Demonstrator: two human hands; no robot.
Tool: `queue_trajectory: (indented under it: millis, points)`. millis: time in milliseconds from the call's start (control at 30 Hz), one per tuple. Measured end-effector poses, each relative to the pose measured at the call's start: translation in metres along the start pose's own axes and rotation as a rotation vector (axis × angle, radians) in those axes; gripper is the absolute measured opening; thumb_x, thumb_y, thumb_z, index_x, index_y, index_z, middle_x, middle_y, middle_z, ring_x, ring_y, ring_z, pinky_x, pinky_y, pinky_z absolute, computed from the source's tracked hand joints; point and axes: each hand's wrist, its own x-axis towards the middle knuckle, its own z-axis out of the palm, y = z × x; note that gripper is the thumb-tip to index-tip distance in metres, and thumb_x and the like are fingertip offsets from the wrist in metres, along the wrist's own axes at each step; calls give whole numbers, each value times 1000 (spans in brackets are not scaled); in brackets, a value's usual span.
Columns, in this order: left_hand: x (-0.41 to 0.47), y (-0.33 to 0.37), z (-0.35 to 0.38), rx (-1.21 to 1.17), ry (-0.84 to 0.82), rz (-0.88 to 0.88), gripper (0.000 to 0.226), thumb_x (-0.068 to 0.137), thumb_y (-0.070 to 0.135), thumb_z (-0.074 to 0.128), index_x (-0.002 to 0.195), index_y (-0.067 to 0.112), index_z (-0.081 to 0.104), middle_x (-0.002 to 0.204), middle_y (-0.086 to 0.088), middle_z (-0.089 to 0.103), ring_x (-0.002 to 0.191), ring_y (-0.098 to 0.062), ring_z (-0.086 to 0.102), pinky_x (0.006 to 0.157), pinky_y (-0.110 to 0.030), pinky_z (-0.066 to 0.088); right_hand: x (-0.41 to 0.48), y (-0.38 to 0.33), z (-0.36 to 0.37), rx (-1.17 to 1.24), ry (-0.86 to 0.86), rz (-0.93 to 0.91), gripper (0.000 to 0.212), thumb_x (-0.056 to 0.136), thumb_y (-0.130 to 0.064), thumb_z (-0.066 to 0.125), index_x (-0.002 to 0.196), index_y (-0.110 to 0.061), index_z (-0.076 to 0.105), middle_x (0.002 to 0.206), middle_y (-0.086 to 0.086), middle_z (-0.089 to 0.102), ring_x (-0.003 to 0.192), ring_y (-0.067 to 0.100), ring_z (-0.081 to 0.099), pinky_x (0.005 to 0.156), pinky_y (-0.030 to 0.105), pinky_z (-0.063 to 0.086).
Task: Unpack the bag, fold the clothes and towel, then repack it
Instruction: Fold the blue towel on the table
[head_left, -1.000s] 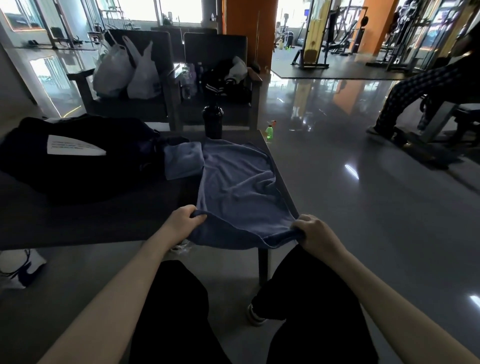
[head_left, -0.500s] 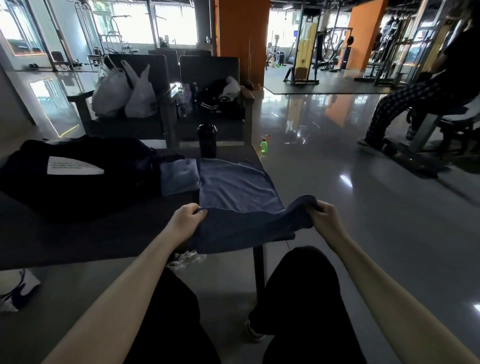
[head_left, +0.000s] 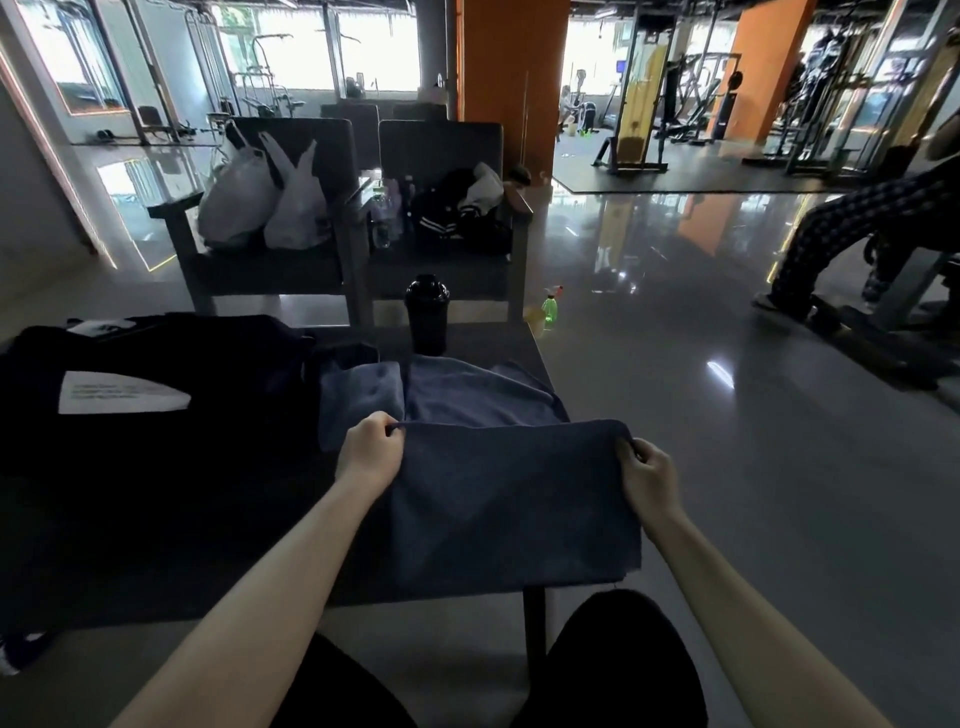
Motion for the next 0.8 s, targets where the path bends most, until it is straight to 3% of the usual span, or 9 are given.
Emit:
queue_trajectory:
  millis: [200,267,333,367,467,533,633,733,800]
  points:
    - [55,7,37,203,93,53,20,97,21,47,104,9,61,100,-11,67,91,-29,63,66,-32,46,68,11,41,-38,-7,33,40,95,-23,48,67,5,48,59,5,41,62,20,36,53,31,25]
    - [66,7,48,276,120,82,20,97,20,47,108,8,60,105,-11,66,96,-28,62,67,-33,45,81,11,53,-84,-22,42,32,96,-22,48,73,-2,57,64,4,51,67,21,45,54,31,31]
    - [71,2,59,391,150,176,21,95,18,52,112,8,57,113,-11,60,104,-27,57,75,-36,47,86,15,65,-181,-77,57,22,95,-20,52,105,-4,64,96,10,66,89,24,57,71,30,44]
    - [70,-3,66,447,158,242,22,93,18,55,112,7,57,115,-11,58,105,-28,56,79,-38,48,85,20,71,-250,-106,45,32,93,-19,55,122,-5,58,117,12,62,106,26,57,86,32,45]
    - [52,-18,89,462,62,426,28,89,18,59,115,8,60,121,-9,57,113,-30,55,89,-43,45,68,33,81,-596,-153,-92,63,90,-27,58,146,-12,34,152,6,32,139,24,31,112,37,27]
    - [37,-29,101,506,-143,421,44,97,30,47,138,13,46,146,-4,41,137,-24,36,110,-39,28,55,39,85,-783,-236,-162,62,94,-36,51,149,-20,27,158,-1,19,145,19,14,116,41,15]
    - [26,-47,109,632,-392,283,61,101,46,25,153,19,10,161,3,2,148,-16,0,118,-37,4,42,46,88,-895,-370,-136,56,99,-44,34,151,-26,20,160,-6,6,147,17,0,116,45,4]
    - [15,-60,108,715,-403,262,84,81,64,-8,153,21,0,161,2,-8,148,-16,-8,118,-40,1,31,48,86,-964,-375,-168,57,100,-47,26,152,-27,13,160,-5,1,147,18,-3,117,47,0]
    - [8,-66,106,715,-378,258,100,64,64,-19,153,24,0,160,0,-9,148,-18,-8,118,-41,0,24,50,84,-982,-365,-181,59,99,-49,25,152,-27,9,160,-2,-2,147,19,-4,117,47,-3]
